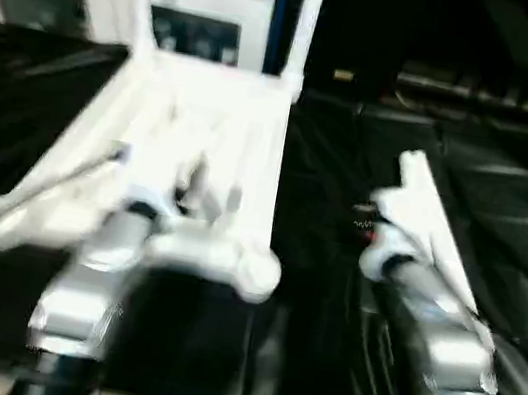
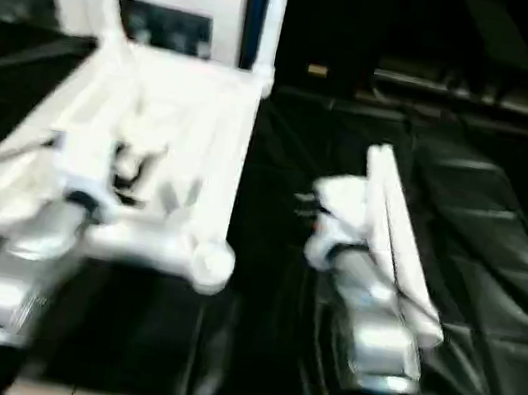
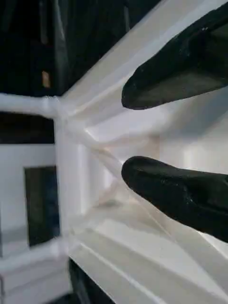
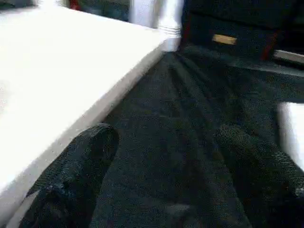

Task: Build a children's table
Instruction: Rotate table base

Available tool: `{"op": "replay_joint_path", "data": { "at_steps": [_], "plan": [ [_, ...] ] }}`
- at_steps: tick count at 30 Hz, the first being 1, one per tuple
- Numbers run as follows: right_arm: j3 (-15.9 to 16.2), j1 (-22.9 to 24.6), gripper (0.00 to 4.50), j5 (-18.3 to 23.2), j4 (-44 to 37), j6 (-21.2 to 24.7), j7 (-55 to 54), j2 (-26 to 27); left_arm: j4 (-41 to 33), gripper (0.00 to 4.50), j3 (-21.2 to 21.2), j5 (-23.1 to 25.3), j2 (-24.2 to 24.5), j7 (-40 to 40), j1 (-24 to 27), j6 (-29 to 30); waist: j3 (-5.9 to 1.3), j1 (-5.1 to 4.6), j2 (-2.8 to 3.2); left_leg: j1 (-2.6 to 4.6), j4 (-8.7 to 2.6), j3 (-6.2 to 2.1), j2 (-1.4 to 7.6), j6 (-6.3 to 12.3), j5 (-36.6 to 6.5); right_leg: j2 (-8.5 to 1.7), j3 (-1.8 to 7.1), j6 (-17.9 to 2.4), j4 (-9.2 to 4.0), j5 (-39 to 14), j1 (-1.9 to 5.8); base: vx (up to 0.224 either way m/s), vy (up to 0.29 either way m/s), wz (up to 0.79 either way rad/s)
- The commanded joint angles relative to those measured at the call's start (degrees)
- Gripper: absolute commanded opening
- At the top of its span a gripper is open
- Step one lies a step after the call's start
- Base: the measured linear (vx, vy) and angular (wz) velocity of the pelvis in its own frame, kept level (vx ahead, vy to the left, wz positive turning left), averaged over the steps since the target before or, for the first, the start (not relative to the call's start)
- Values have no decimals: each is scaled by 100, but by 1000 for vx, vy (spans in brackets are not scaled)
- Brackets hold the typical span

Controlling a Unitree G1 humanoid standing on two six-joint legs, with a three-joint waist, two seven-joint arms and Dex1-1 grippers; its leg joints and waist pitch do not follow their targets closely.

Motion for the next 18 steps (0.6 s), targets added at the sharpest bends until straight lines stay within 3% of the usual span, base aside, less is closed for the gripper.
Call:
{"op": "replay_joint_path", "data": {
  "at_steps": [1,2,3,4,5,6,7,8,9,10,12,13,15,18],
  "plan": [
    [-118,-14,386,-120,-125,349,-131,-158,-84,216,-114,-91,-88,-117,-6,-57,-324,-46,-114,312,-157,-114,241,2257,1835,-318,344,-188,-785,1461,-52,22,-69,4],
    [-192,-105,386,115,-183,823,39,-193,-109,216,-172,-110,-12,-229,-5,46,-210,144,-444,-277,129,155,-303,1548,425,-545,849,-106,-1315,759,560,22,-69,4],
    [-288,-168,386,292,-198,1008,126,-190,-125,216,-228,-129,60,-348,8,41,-336,232,-375,-443,255,-132,-124,889,485,-890,1035,-491,-1103,1028,922,34,-66,6],
    [-517,-324,386,506,-192,1275,138,-167,-222,216,-320,-250,218,-652,76,147,-344,212,-309,-485,4,-177,-92,328,1532,-602,740,-506,-799,3223,916,79,-92,-12],
    [-578,-373,403,514,-174,1309,100,-163,-250,219,-343,-285,264,-737,94,200,-344,179,-279,-490,-110,-165,-79,149,1988,-431,618,-458,-702,4338,851,79,-92,-12],
    [-582,-393,403,491,-161,1316,82,-176,-256,219,-360,-282,289,-777,101,190,-352,147,-225,-477,-155,-140,-70,37,2334,-282,531,-447,-638,5171,784,8,-66,-12],
    [-591,-475,403,416,-108,1367,33,-236,-288,219,-452,-267,419,-994,142,101,-324,112,-121,-337,-240,-106,32,-160,1876,-157,411,-517,-745,4907,673,0,0,0],
    [-612,-576,417,347,-46,1488,-33,-295,-334,221,-557,-295,567,-1238,181,170,-313,108,-92,-311,-286,-115,112,-168,1543,-175,422,-634,-777,4306,665,0,0,0],
    [-626,-660,433,322,-7,1648,-62,-343,-355,221,-631,-286,684,-1400,206,204,-291,99,-20,-239,-375,-137,278,-318,1044,-174,393,-1011,-838,2889,641,0,0,0],
    [-643,-746,440,305,29,1827,-87,-389,-370,221,-697,-273,795,-1554,227,251,-258,86,9,-188,-433,-120,373,-420,622,-189,367,-1336,-902,1735,607,0,0,0],
    [-649,-851,440,278,72,2087,-104,-462,-339,221,-732,-266,910,-1673,220,279,-232,93,21,-127,-447,-62,424,-426,316,-208,372,-1528,-956,1149,539,0,0,0],
    [-678,-931,446,285,107,2294,-118,-500,-311,221,-745,-280,988,-1762,204,284,-179,106,39,-94,-486,36,452,-453,-196,-214,373,-1621,-1020,432,480,-55,13,16],
    [-724,-1140,446,271,234,2869,-159,-607,-309,221,-773,-400,1174,-2013,149,343,-148,109,-9,-105,-518,99,446,-507,-650,-227,380,-1509,-1077,-325,465,-62,11,12],
    [-741,-1411,446,173,453,3464,-265,-732,-363,221,-858,-521,1431,-2459,53,372,-130,133,-19,-96,-531,152,448,-575,-862,-251,387,-1271,-1134,-961,405,-63,5,4]
  ]
}}
